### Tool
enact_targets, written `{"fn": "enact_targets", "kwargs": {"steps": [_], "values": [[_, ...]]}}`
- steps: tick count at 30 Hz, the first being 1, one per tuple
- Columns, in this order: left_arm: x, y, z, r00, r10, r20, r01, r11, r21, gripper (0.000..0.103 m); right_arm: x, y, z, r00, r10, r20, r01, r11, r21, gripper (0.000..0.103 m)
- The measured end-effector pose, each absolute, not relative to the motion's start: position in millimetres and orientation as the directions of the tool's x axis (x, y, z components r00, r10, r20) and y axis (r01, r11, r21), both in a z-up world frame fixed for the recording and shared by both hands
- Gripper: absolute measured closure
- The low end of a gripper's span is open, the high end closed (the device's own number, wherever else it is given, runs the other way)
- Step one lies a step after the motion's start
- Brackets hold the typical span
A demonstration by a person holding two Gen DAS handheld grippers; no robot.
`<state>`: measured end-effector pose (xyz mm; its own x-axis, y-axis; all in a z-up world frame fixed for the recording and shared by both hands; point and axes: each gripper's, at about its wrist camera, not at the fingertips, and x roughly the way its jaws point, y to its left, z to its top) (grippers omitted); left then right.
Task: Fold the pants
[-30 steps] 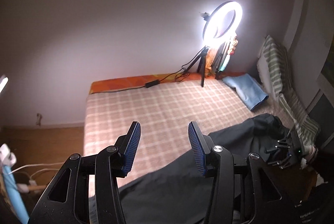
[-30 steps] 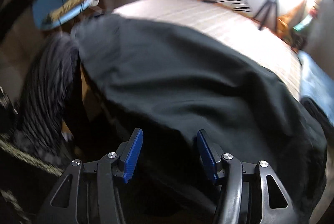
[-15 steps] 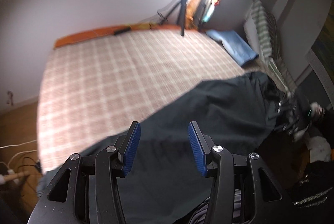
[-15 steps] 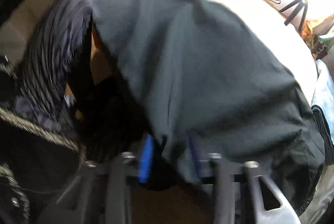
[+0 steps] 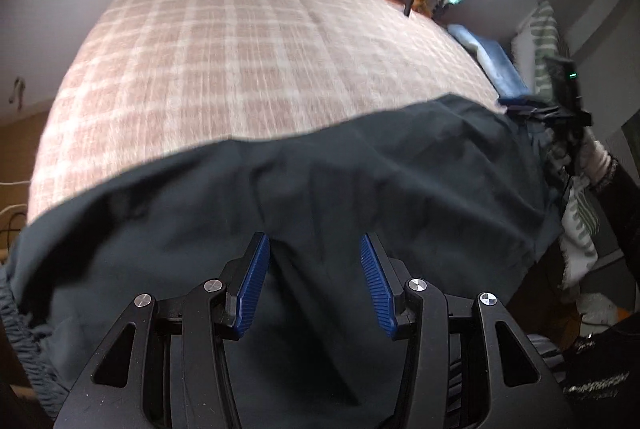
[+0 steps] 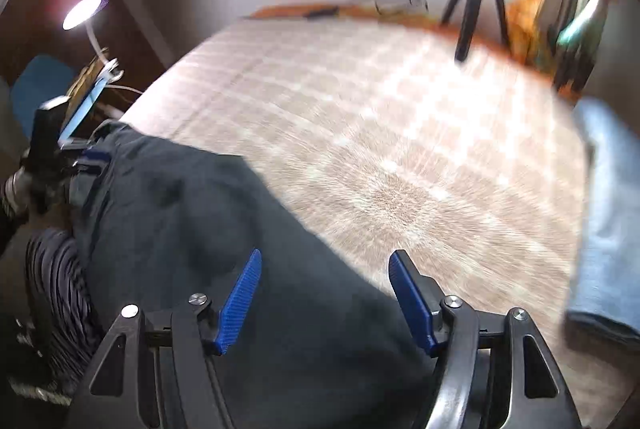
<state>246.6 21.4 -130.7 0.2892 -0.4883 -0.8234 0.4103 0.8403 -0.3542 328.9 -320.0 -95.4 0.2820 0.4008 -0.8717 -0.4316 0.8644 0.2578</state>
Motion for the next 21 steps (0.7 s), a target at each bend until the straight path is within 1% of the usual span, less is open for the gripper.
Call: {"fn": "enact_targets", "kwargs": {"steps": [1,3,4,6,7,10,11,13,15,17,18,19,20,21], "values": [[249,20,-127,0.296,-0.492,-0.819,0.419,0.837,-0.352,0.057,333,-315,-104,0.255,0.420,-0.871,-0.436,0.854,0.284,0.036],[256,10,-117,0.304,-0.503,-0.809,0.448,0.825,-0.345,0.057,330,-300,-113,0.216,0.450,-0.867,-0.480,0.822,0.307,0.058],[261,1,-111,0.306,-0.511,-0.803,0.471,0.814,-0.339,0.057,326,-293,-112,0.211,0.455,-0.865,-0.507,0.808,0.301,0.075],[271,-20,-103,0.303,-0.534,-0.789,0.516,0.788,-0.335,0.057,310,-277,-103,0.259,0.424,-0.868,-0.563,0.796,0.221,0.087],[278,-30,-100,0.301,-0.546,-0.782,0.538,0.774,-0.334,0.057,305,-273,-100,0.277,0.419,-0.865,-0.573,0.794,0.201,0.096],[290,-69,-89,0.286,-0.598,-0.749,0.603,0.720,-0.344,0.057,268,-255,-74,0.400,0.371,-0.838,-0.628,0.777,0.045,0.097],[293,-81,-86,0.276,-0.618,-0.736,0.624,0.698,-0.352,0.057,252,-246,-68,0.425,0.362,-0.830,-0.664,0.748,-0.013,0.097],[297,-110,-82,0.254,-0.654,-0.712,0.660,0.655,-0.367,0.057,226,-229,-62,0.444,0.356,-0.822,-0.709,0.701,-0.079,0.097],[298,-136,-83,0.216,-0.686,-0.695,0.693,0.609,-0.386,0.057,205,-222,-65,0.418,0.358,-0.835,-0.737,0.671,-0.081,0.097],[293,-164,-91,0.151,-0.693,-0.705,0.732,0.558,-0.391,0.057,192,-217,-75,0.387,0.345,-0.855,-0.754,0.652,-0.078,0.096],[289,-174,-96,0.120,-0.688,-0.715,0.749,0.536,-0.390,0.057,188,-216,-80,0.362,0.343,-0.867,-0.761,0.646,-0.062,0.094],[283,-184,-103,0.084,-0.678,-0.731,0.765,0.513,-0.388,0.057,185,-218,-85,0.330,0.344,-0.879,-0.767,0.641,-0.038,0.089],[278,-194,-110,0.047,-0.661,-0.749,0.780,0.492,-0.386,0.057,183,-221,-87,0.316,0.340,-0.886,-0.767,0.641,-0.028,0.087],[273,-200,-117,0.021,-0.644,-0.765,0.791,0.479,-0.382,0.057,182,-224,-87,0.308,0.341,-0.888,-0.765,0.644,-0.018,0.086]]}}
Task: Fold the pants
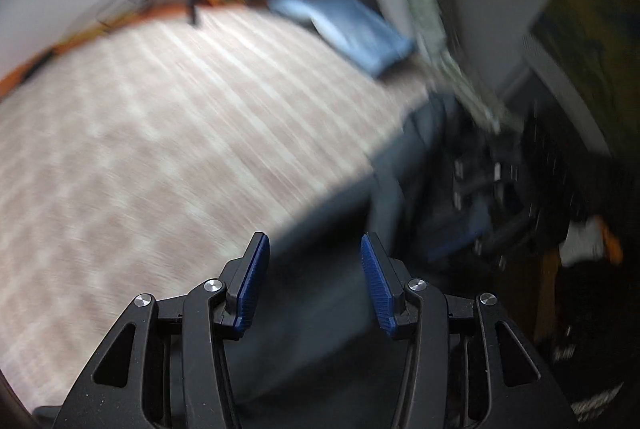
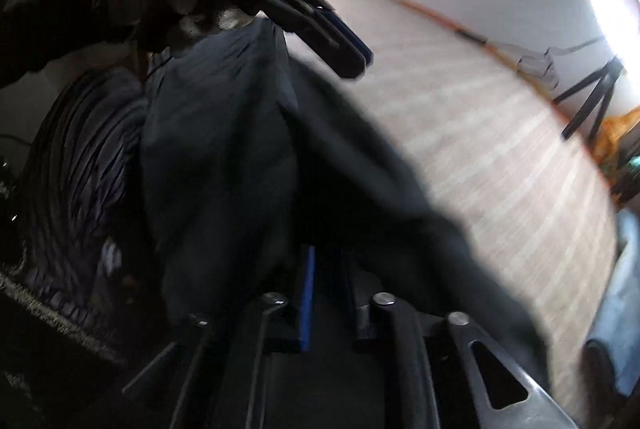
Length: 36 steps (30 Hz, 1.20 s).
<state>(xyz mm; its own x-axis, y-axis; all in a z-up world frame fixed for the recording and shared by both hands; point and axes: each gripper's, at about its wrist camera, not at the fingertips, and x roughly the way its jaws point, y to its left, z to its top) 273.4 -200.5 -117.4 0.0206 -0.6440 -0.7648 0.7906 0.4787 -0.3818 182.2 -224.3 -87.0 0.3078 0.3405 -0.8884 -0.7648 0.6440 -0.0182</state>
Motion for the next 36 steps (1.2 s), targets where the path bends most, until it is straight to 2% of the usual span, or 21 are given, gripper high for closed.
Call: {"fn": "enact_targets", "kwargs": {"steps": [3,5,7,11,13,19,22,24,25,27,28,30,32,36], "values": [[259,-210,-139,-0.026,-0.593,-0.805,0.807,0.462,-0.367,0.057,191,-247,-70,0.294,0.418,-0.860,-0.737,0.672,0.075,0.078],[255,-211,-144,-0.034,-0.599,-0.800,0.807,0.456,-0.375,0.057,204,-256,-58,0.325,0.460,-0.826,-0.695,0.708,0.121,0.056],[256,-209,-142,-0.034,-0.603,-0.797,0.804,0.457,-0.380,0.057,223,-271,-51,0.361,0.468,-0.807,-0.641,0.753,0.151,0.046],[251,-207,-141,-0.044,-0.591,-0.806,0.815,0.445,-0.370,0.057,260,-288,-70,0.337,0.378,-0.863,-0.581,0.804,0.125,0.038],[247,-208,-141,-0.049,-0.588,-0.808,0.824,0.434,-0.365,0.057,276,-298,-86,0.274,0.357,-0.893,-0.534,0.829,0.167,0.037],[243,-210,-143,-0.052,-0.590,-0.806,0.838,0.413,-0.356,0.057,291,-346,-96,0.230,0.414,-0.881,-0.386,0.870,0.308,0.037],[243,-212,-144,-0.054,-0.592,-0.804,0.843,0.404,-0.354,0.057,286,-364,-98,0.198,0.434,-0.879,-0.338,0.872,0.354,0.031],[243,-212,-144,-0.055,-0.593,-0.803,0.844,0.402,-0.355,0.057,284,-364,-101,0.142,0.480,-0.866,-0.324,0.849,0.418,0.031],[243,-213,-143,-0.054,-0.594,-0.803,0.844,0.403,-0.354,0.057,282,-362,-104,0.127,0.486,-0.865,-0.333,0.842,0.424,0.032],[242,-213,-143,-0.051,-0.592,-0.804,0.846,0.403,-0.350,0.057,273,-351,-107,0.105,0.516,-0.850,-0.352,0.819,0.454,0.048],[242,-213,-143,-0.048,-0.591,-0.805,0.846,0.404,-0.347,0.057,272,-346,-108,0.105,0.534,-0.839,-0.360,0.806,0.469,0.063],[241,-214,-143,-0.045,-0.588,-0.807,0.849,0.404,-0.342,0.057,268,-338,-103,0.132,0.555,-0.821,-0.381,0.793,0.475,0.073],[240,-215,-142,-0.044,-0.586,-0.809,0.850,0.404,-0.339,0.057,259,-329,-93,0.160,0.581,-0.798,-0.413,0.774,0.480,0.092],[243,-211,-137,-0.014,-0.574,-0.818,0.847,0.429,-0.315,0.057,252,-315,-62,0.275,0.533,-0.800,-0.495,0.792,0.358,0.099]]}}
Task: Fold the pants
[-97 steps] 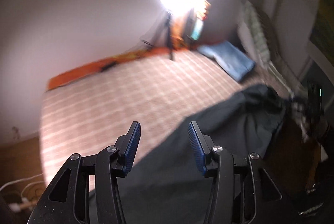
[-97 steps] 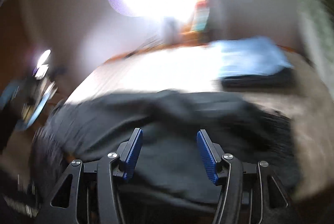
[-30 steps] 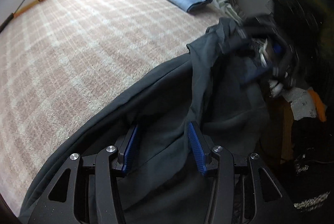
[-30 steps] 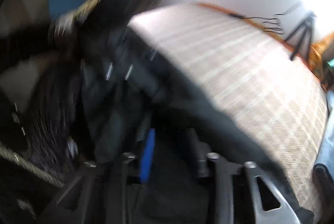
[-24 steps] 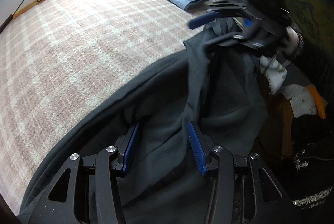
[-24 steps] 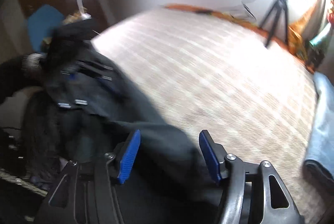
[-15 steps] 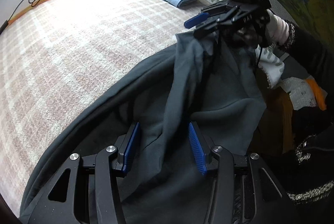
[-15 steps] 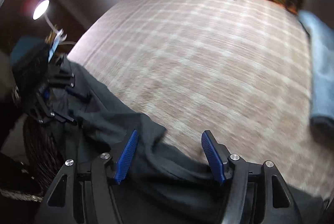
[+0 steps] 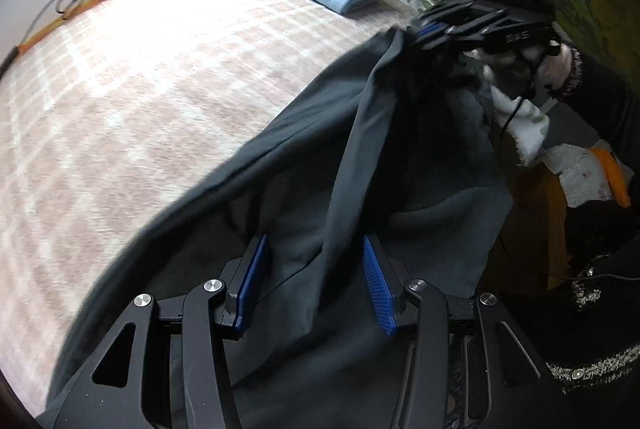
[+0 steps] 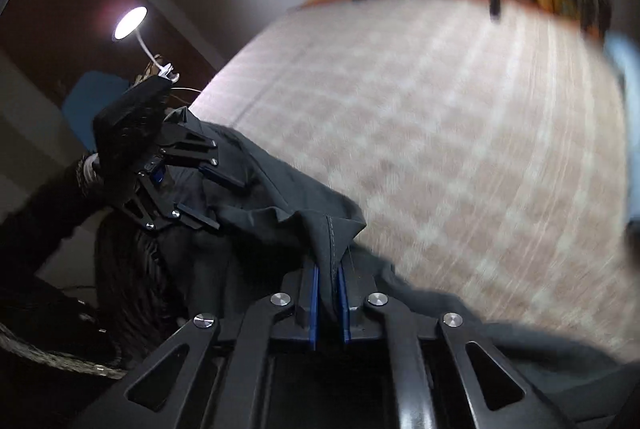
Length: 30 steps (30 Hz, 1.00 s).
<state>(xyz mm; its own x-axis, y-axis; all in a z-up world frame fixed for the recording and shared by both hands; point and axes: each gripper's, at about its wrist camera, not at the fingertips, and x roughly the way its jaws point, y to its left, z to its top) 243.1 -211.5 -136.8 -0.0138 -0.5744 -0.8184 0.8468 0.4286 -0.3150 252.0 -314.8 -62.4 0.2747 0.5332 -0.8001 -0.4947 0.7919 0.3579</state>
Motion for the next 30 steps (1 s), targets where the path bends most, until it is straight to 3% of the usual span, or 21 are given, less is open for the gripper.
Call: {"fn": "enact_targets", "kwargs": {"steps": [5,10,17,18,20,22,26,30], "values": [[253,-168,-102,0.141,-0.625,-0.767,0.795,0.533,-0.288,0.057,276,-313,-33,0.480,0.356,-0.802,-0.494,0.865,0.088,0.100],[259,-82,-83,0.332,-0.564,-0.756,0.663,0.710,-0.239,0.057,321,-303,-70,0.488,0.203,-0.849,-0.488,0.870,-0.072,0.101],[234,68,-75,0.517,-0.392,-0.761,0.345,0.909,-0.233,0.057,341,-307,-115,0.438,0.098,-0.894,-0.442,0.889,-0.118,0.100],[227,90,-73,0.537,-0.374,-0.756,0.293,0.923,-0.249,0.057,340,-308,-115,0.444,0.093,-0.891,-0.429,0.895,-0.120,0.096],[209,137,-71,0.574,-0.354,-0.739,0.185,0.935,-0.304,0.053,337,-310,-109,0.459,0.062,-0.886,-0.396,0.907,-0.142,0.065],[193,166,-71,0.606,-0.344,-0.717,0.114,0.930,-0.350,0.049,332,-311,-99,0.479,0.068,-0.875,-0.373,0.918,-0.133,0.066],[169,206,-84,0.636,-0.368,-0.678,-0.013,0.874,-0.486,0.045,312,-301,-76,0.523,0.091,-0.847,-0.340,0.934,-0.110,0.050],[148,225,-112,0.642,-0.407,-0.650,-0.068,0.814,-0.577,0.045,285,-284,-57,0.553,0.130,-0.823,-0.337,0.938,-0.078,0.046]]}}
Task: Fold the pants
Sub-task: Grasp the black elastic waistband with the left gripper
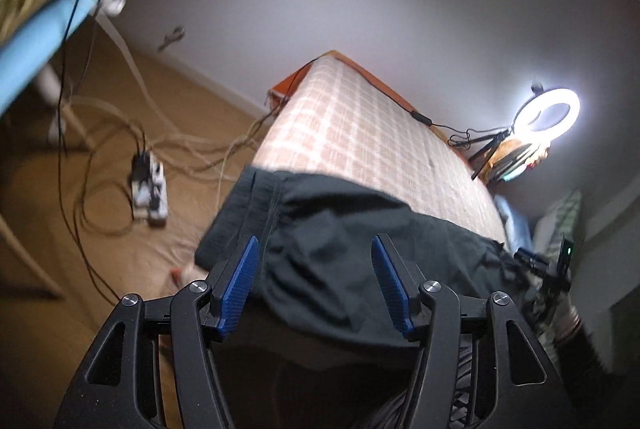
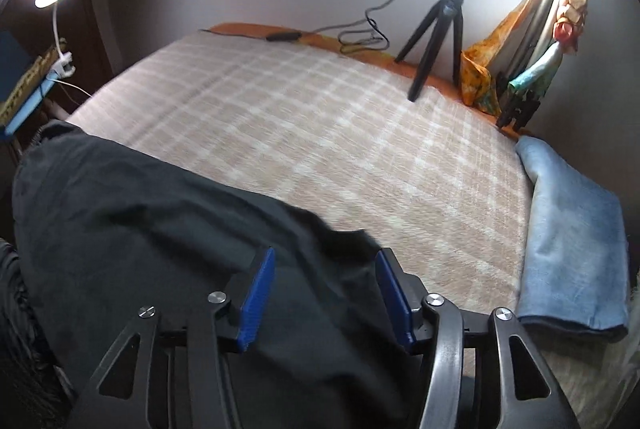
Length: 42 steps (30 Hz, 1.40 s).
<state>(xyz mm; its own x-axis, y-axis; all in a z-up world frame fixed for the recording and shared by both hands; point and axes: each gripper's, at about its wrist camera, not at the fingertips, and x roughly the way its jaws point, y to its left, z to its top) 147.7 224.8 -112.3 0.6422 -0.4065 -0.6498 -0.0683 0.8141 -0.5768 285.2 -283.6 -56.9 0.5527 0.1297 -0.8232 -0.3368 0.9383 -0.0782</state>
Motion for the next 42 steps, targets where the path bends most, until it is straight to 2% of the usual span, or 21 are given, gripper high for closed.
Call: {"fn": "enact_targets", "kwargs": {"steps": [2,10,14,15,16,19,20,23,30,32,34,35,38,42], "values": [[139,224,-129,0.644,-0.423,-0.637,-0.095,0.783,-0.615,0.045,272,-274,-50,0.562,0.138,-0.815,-0.334,0.940,-0.071,0.042],[128,237,-166,0.687,-0.464,-0.559,-0.113,0.692,-0.713,0.048,226,-236,-34,0.572,0.230,-0.787,-0.355,0.935,0.015,0.041],[135,233,-169,0.683,-0.452,-0.574,-0.112,0.712,-0.693,0.048,216,-217,-37,0.556,0.224,-0.800,-0.369,0.929,0.004,0.041],[137,232,-170,0.680,-0.447,-0.581,-0.112,0.720,-0.685,0.051,214,-213,-38,0.552,0.232,-0.801,-0.375,0.927,0.010,0.041],[137,231,-171,0.684,-0.441,-0.582,-0.108,0.727,-0.678,0.062,212,-208,-37,0.551,0.240,-0.799,-0.381,0.924,0.015,0.041],[136,229,-167,0.702,-0.394,-0.593,-0.102,0.769,-0.631,0.085,207,-196,-33,0.550,0.257,-0.795,-0.401,0.916,0.019,0.041],[134,228,-166,0.709,-0.385,-0.590,-0.092,0.779,-0.620,0.085,206,-192,-33,0.548,0.262,-0.794,-0.409,0.913,0.019,0.041],[134,226,-164,0.718,-0.337,-0.608,-0.097,0.818,-0.567,0.085,205,-183,-33,0.547,0.271,-0.792,-0.423,0.906,0.018,0.041],[137,230,-174,0.702,-0.303,-0.644,-0.154,0.819,-0.553,0.085,208,-174,-36,0.534,0.294,-0.792,-0.451,0.892,0.027,0.041],[130,236,-170,0.722,-0.293,-0.627,-0.185,0.791,-0.583,0.080,206,-174,-32,0.539,0.303,-0.786,-0.460,0.887,0.026,0.041],[123,248,-168,0.748,-0.315,-0.585,-0.212,0.721,-0.660,0.056,203,-175,-26,0.547,0.318,-0.774,-0.472,0.881,0.029,0.041],[122,252,-169,0.750,-0.328,-0.575,-0.221,0.694,-0.685,0.052,200,-176,-23,0.552,0.327,-0.767,-0.474,0.880,0.035,0.041],[126,262,-175,0.736,-0.378,-0.562,-0.245,0.625,-0.741,0.050,197,-178,-20,0.556,0.345,-0.756,-0.476,0.878,0.051,0.041],[138,259,-183,0.688,-0.405,-0.603,-0.281,0.617,-0.735,0.049,195,-178,-24,0.552,0.351,-0.756,-0.468,0.881,0.068,0.041]]}}
